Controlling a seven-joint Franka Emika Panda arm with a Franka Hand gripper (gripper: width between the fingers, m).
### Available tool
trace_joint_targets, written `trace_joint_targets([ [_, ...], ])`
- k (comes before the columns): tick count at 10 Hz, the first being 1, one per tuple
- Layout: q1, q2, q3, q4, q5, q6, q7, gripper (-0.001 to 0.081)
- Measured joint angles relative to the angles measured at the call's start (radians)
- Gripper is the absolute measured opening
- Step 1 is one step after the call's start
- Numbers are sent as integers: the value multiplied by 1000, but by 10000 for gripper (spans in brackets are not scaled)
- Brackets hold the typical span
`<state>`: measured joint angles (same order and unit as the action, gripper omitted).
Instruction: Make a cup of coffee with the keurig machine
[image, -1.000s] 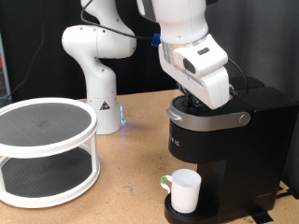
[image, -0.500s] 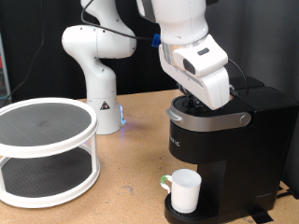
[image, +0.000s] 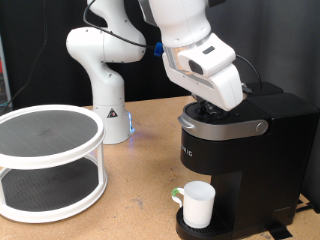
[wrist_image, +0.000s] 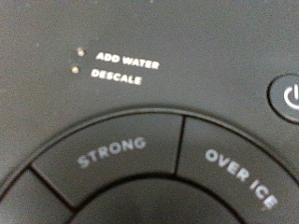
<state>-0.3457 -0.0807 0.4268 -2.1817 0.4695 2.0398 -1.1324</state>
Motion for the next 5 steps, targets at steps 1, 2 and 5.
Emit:
trace_joint_targets([
  [1,0,-11,-5,-14,18,1,-24,2],
  [2,0,-22,-9,-26,35,3,-41,2],
  [5,0,-42,-19,-53,96,25,-83,2],
])
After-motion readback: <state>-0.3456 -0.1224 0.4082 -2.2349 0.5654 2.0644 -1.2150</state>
